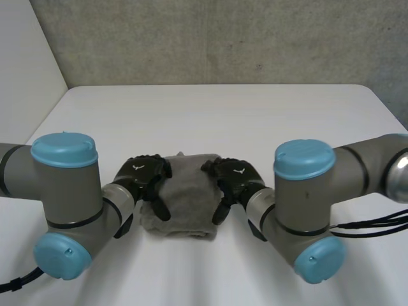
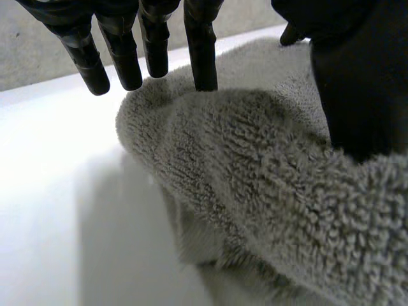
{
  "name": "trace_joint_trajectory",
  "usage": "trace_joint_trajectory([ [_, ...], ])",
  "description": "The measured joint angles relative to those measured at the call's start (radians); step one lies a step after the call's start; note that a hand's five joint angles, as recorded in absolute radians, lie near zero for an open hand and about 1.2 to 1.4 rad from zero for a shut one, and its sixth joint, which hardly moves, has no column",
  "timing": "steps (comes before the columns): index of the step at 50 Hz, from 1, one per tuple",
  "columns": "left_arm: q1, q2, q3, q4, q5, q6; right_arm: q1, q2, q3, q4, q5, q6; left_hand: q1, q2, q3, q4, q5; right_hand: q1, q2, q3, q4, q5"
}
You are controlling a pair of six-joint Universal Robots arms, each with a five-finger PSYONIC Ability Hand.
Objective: Fold the towel.
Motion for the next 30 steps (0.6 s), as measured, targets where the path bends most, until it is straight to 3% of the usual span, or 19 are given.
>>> trace_joint_trajectory([
  [7, 0.015, -0.025, -0.018, 0.020, 0.003, 0.025, 0.029, 0.073, -0.037, -0.006, 0.025, 0.007, -0.009, 0.000, 0.000, 0.000, -0.002, 0.000, -0.010, -0.008, 0.000, 0.000],
  [17, 0.012, -0.034, -0.017, 0.053, 0.004, 0.017, 0.032, 0.073, -0.035, -0.005, 0.039, 0.004, -0.009, 0.000, 0.000, 0.000, -0.005, -0.006, -0.018, -0.014, 0.000, 0.000],
  [24, 0.009, 0.034, 0.011, 0.049, 0.001, 0.012, 0.029, 0.010, -0.043, 0.004, 0.042, 0.002, -0.009, -0.002, -0.008, -0.004, -0.006, -0.006, -0.018, -0.014, 0.000, 0.000],
  [30, 0.009, 0.160, 0.095, -0.013, -0.001, 0.013, 0.013, -0.141, -0.061, 0.032, 0.041, -0.027, -0.009, -0.004, -0.008, -0.005, -0.006, -0.006, -0.018, -0.014, 0.000, 0.000],
])
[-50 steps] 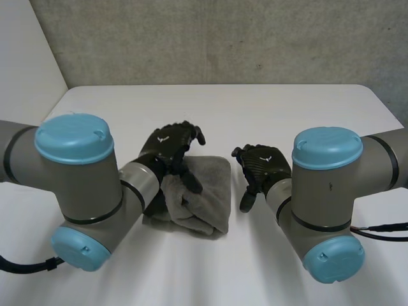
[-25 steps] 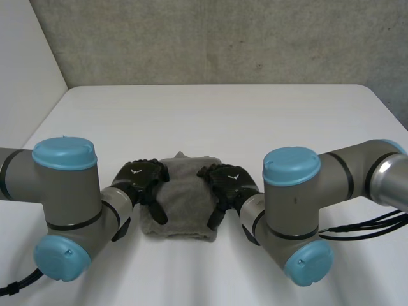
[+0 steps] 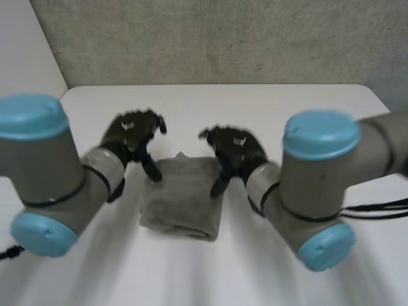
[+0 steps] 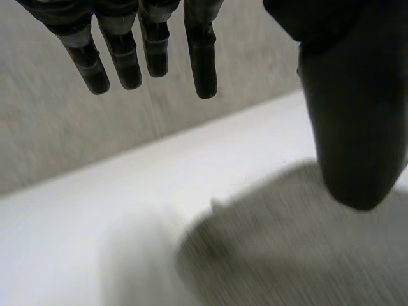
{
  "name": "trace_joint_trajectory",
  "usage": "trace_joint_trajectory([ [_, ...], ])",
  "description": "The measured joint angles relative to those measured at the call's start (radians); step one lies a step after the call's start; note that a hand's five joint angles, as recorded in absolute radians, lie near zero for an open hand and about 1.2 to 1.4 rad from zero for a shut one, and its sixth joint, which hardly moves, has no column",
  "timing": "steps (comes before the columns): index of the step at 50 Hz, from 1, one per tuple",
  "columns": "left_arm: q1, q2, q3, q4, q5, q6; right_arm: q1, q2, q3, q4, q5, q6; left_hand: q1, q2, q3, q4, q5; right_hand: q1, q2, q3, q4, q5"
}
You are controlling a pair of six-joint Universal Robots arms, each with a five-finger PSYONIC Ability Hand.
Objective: Fold the towel.
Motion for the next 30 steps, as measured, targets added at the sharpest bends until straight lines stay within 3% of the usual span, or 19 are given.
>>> trace_joint_trajectory([
  [7, 0.000, 0.101, 0.121, -0.133, -0.009, -0.006, -0.057, -0.168, -0.037, 0.075, 0.014, -0.057, 0.000, 0.000, 0.000, 0.000, 0.000, 0.000, 0.000, 0.000, 0.000, 0.000],
  [12, 0.001, 0.142, 0.195, -0.238, -0.069, -0.018, -0.131, -0.268, -0.067, 0.148, 0.089, -0.107, 0.000, 0.000, 0.000, 0.000, 0.000, 0.000, 0.000, 0.000, 0.000, 0.000],
  [18, 0.004, 0.148, 0.206, -0.277, -0.141, -0.027, -0.177, -0.300, -0.076, 0.180, 0.168, -0.135, 0.000, 0.000, 0.000, 0.000, 0.000, 0.000, 0.000, 0.000, 0.000, 0.000],
  [30, 0.005, 0.146, 0.193, -0.281, -0.166, -0.029, -0.181, -0.297, -0.075, 0.186, 0.183, -0.137, 0.000, 0.000, 0.000, 0.000, 0.000, 0.000, 0.000, 0.000, 0.000, 0.000],
])
